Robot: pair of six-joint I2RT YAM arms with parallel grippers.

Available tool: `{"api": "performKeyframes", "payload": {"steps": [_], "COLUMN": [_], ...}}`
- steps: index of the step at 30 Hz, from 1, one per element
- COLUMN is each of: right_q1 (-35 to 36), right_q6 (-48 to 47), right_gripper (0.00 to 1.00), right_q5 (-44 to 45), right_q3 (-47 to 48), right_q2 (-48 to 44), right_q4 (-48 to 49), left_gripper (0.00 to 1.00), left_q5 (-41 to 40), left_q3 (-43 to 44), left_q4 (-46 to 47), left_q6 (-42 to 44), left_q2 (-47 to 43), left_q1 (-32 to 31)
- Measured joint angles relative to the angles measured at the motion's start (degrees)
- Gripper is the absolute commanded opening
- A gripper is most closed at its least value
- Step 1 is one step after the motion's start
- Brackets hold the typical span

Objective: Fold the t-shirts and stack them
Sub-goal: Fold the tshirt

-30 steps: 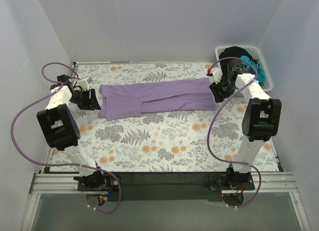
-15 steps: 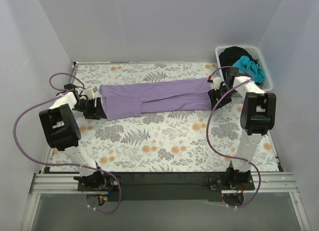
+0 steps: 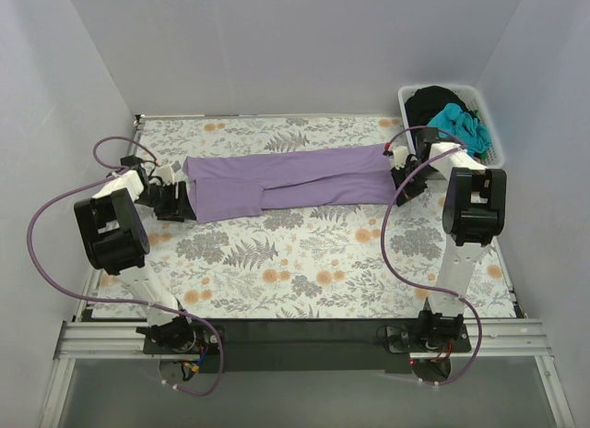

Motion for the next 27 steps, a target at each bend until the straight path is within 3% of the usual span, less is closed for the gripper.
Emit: {"api": "performKeyframes", "payload": {"steps": [14, 17, 19, 20, 22, 27], "right_q1": [0.00, 0.00, 0.02, 0.02, 0.00, -0.15], "right_q6": [-0.44, -0.55, -0.79, -0.96, -1.38, -2.29], "right_gripper": [0.01, 0.01, 0.01, 0.01, 0.01, 0.01], "right_q5": [0.90, 1.16, 1.38, 1.51, 1.81, 2.95], "right_q3": [0.63, 0.63, 0.63, 0.63, 0.63, 0.63], "right_q2": [0.00, 0.00, 0.00, 0.00, 0.00, 0.00], "right_q4": [0.00, 0.00, 0.00, 0.00, 0.00, 0.02], "left_gripper": [0.51, 0.40, 0.25, 0.12, 0.00, 0.00], "left_q5": [-3.19, -3.21, -3.34, -3.45, -3.48, -3.19], "left_q3": [3.50, 3.48, 3.32, 3.26, 3.13, 3.13], "left_q4": [0.55, 0.61, 0.83, 0.98, 1.29, 0.55], "left_q6": [0.37, 0.48, 0.50, 0.61, 0.63, 1.57], "left_q2": [1.81, 2.47, 3.10, 3.45, 3.98, 4.13], "left_q1": [0.11, 0.11, 0.11, 0.11, 0.22, 1.44]}}
